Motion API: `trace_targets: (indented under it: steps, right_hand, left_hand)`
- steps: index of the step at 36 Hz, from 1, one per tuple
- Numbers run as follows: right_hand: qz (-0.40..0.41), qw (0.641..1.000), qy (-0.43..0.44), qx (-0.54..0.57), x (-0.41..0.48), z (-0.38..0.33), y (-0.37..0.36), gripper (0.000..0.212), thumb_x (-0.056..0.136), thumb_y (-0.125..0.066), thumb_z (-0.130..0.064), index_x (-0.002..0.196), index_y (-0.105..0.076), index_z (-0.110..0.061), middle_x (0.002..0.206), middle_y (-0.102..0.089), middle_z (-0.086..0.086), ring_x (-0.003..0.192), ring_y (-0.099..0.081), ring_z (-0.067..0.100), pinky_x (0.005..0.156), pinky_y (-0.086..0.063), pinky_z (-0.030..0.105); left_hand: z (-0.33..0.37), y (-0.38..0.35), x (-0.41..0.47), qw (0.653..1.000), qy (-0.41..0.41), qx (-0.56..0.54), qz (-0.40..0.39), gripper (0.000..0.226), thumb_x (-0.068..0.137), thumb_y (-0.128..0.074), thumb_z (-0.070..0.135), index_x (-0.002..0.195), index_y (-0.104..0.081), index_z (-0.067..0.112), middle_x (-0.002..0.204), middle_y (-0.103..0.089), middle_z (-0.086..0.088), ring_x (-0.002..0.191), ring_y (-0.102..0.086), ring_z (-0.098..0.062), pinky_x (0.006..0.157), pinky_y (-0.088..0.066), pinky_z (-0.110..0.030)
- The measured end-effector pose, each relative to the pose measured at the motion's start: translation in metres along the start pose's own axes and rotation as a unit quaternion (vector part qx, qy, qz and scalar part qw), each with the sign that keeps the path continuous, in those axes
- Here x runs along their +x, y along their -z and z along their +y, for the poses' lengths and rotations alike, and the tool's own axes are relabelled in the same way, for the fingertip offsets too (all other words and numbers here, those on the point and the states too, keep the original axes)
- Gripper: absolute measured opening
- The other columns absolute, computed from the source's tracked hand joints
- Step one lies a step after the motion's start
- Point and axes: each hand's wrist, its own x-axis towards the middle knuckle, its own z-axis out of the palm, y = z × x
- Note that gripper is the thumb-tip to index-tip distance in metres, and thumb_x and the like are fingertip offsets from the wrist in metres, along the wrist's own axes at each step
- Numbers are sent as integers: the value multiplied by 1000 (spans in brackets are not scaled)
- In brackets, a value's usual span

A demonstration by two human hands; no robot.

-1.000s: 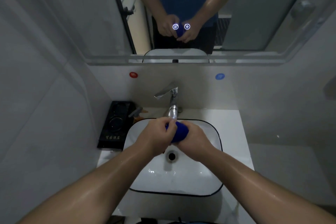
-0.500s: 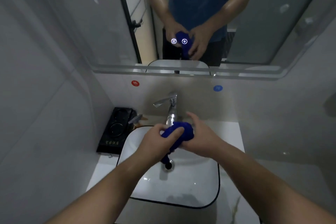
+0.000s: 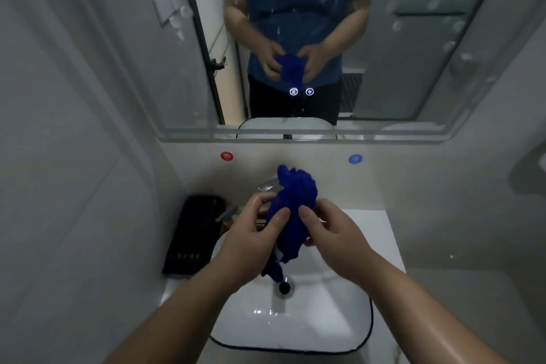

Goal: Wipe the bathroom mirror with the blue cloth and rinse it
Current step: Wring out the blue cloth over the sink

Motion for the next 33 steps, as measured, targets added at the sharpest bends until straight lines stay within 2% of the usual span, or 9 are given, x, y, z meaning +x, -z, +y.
trace_targets:
  steps: [7,11,13,15,20,24,26,29,33]
  right_hand:
    - [51,993,14,-109,-5,-13,-10,40,110,-48,-46,82,-61,-20,79,-69,2,78,-66,24,83,-57,54]
    - [38,980,-55,186,-11,-16,-7,32,110,-52,-32,106,-71,-7,102,-73,22,97,-67,31,99,-53,55]
    - [64,957,-45,280,-12,-18,-6,32,110,-53,-21,110,-62,10,103,-65,25,97,-59,34,94,-48,53]
    - [102,945,-46,307,-10,-20,-5,28,111,-50,-15,100,-67,4,98,-65,20,92,-59,31,88,-49,47]
    - [151,955,-220,130,-3,-16,1,20,102,-53,-24,97,-68,-11,95,-75,8,83,-70,24,77,-54,37]
    - [260,958,-68,-95,-21,-41,-4,12,105,-55,-31,96,-61,-25,96,-69,-4,87,-63,13,75,-48,29]
    - [208,976,-8,-71,-31,-60,-11,13,99,-65,-43,100,-64,-30,89,-68,-4,79,-63,9,70,-47,27]
    - [64,992,-17,-109,-35,-68,-20,50,75,-77,-67,117,-58,-48,100,-67,-12,83,-68,4,74,-55,26]
    - [27,977,23,-211,-36,-72,-12,27,87,-75,-51,103,-61,-35,93,-72,-13,84,-68,6,75,-57,32]
  left_hand:
    - [17,25,-1,988,56,-114,-86,64,85,-80,45,139,-55,23,127,-74,-3,116,-73,-23,101,-60,-43]
    - [33,34,-8,946,102,-251,-179,52,103,-58,33,147,-55,8,140,-66,-18,130,-64,-35,107,-55,-43]
    - [43,34,-11,940,105,-287,-152,38,107,-57,28,140,-63,8,131,-73,-15,120,-71,-30,102,-56,-45]
    - [48,35,-11,943,104,-304,-89,27,107,-56,20,125,-72,10,113,-80,-11,98,-79,-22,100,-55,-48]
    - [47,38,-1,986,20,-161,40,29,106,-51,15,112,-75,31,107,-79,-2,106,-73,-25,94,-57,-43]
    - [49,32,-2,995,-11,-96,39,25,109,-53,20,108,-73,35,97,-79,8,103,-73,-19,88,-59,-33]
    - [50,28,-4,995,-24,-83,48,22,108,-56,22,112,-75,33,102,-80,5,105,-74,-21,93,-60,-39]
    - [54,23,-7,996,-48,-72,14,23,109,-55,21,119,-75,27,109,-80,-1,106,-75,-23,100,-58,-46]
    - [61,23,-7,995,-95,-24,3,20,106,-55,34,111,-75,31,100,-79,7,97,-74,-16,93,-58,-40]
